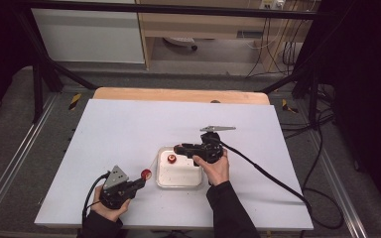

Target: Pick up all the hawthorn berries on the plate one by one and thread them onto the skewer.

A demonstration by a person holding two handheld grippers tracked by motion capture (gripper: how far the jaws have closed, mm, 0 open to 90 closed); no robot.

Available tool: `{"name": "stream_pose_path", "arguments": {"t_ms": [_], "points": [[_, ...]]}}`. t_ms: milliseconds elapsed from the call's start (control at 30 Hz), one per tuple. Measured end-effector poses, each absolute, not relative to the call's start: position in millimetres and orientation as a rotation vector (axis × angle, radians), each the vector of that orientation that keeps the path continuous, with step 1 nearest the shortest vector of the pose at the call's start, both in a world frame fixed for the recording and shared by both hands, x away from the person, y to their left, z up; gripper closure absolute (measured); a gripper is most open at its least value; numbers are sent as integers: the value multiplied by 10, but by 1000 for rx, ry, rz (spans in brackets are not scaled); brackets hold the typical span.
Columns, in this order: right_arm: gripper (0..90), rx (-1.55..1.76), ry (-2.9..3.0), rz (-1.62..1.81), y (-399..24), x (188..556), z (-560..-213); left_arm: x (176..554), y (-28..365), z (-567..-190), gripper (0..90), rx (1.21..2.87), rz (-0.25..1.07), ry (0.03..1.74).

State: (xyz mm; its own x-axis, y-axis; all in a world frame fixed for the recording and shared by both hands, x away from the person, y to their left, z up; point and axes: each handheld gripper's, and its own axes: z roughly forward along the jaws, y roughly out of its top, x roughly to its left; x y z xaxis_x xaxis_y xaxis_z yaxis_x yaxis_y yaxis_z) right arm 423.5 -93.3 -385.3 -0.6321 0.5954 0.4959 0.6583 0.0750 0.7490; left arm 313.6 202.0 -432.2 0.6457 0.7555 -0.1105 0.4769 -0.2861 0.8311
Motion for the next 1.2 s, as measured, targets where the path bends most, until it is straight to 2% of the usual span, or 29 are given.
{"name": "stream_pose_path", "arguments": {"t_ms": [667,1200], "points": [[623,-1433,-1865,-1999,-910,4141,-3987,3071,1779,-4349,881,1876,378,995],[623,-1464,-1665,-2089,-832,4120,-4074,3123,1657,-4391,880,1833,335,987]]}}
